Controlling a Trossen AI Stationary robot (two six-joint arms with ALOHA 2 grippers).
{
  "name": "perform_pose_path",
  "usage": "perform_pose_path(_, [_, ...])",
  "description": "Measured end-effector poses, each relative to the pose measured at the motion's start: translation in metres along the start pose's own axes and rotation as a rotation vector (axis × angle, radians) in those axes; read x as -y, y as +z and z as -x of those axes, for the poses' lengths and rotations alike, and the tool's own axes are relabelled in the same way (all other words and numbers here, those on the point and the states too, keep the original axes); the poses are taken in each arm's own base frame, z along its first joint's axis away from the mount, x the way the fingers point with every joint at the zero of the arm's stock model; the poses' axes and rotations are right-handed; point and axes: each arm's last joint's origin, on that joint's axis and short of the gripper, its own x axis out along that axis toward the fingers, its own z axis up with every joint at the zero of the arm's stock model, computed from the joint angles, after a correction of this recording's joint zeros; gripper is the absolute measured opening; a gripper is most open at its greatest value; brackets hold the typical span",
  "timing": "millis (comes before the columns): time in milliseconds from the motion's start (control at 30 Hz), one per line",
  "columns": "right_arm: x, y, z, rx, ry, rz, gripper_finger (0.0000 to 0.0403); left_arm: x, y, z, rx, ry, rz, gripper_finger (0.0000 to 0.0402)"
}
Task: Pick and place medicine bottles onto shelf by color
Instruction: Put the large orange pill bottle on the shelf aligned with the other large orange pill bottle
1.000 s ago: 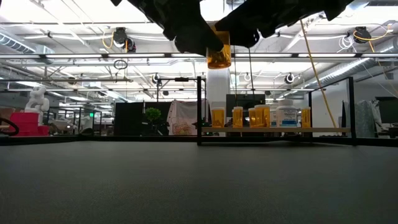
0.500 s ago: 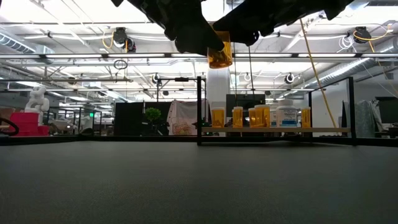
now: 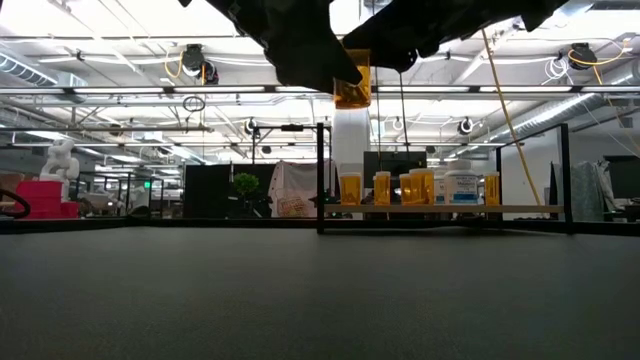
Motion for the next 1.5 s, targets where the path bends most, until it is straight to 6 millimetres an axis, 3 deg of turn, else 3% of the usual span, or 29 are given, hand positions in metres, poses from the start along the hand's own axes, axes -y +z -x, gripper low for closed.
perform_pose_path(233, [0.001,0.005,0.011,-0.011,0.012,-0.003,0.0211,0.007,0.001,0.001,0.013,0.021,-0.025,0.0319])
perform_pose_path(400, [0.003,0.010,0.021,-0.007,0.014,-0.029,0.0215,0.010,0.001,0.002,0.022,0.016,-0.046,0.0350])
perform_pose_path(733, [0.008,0.020,0.049,-0.001,0.034,-0.056,0.0214,0.010,0.014,0.000,0.160,0.022,-0.057,0.0353])
perform_pose_path(1033, [0.010,0.017,0.074,0.235,0.063,-0.121,0.0213,0.015,0.015,-0.020,0.265,0.034,-0.105,0.0353])
perform_pose_path(1233, [0.011,0.010,0.083,0.334,0.063,-0.127,0.0213,0.015,0.020,-0.022,0.329,0.036,-0.116,0.0353])
perform_pose_path(1500, [0.011,0.009,0.085,0.342,0.083,-0.121,0.0212,0.018,0.028,-0.018,0.420,0.019,-0.102,0.0353])
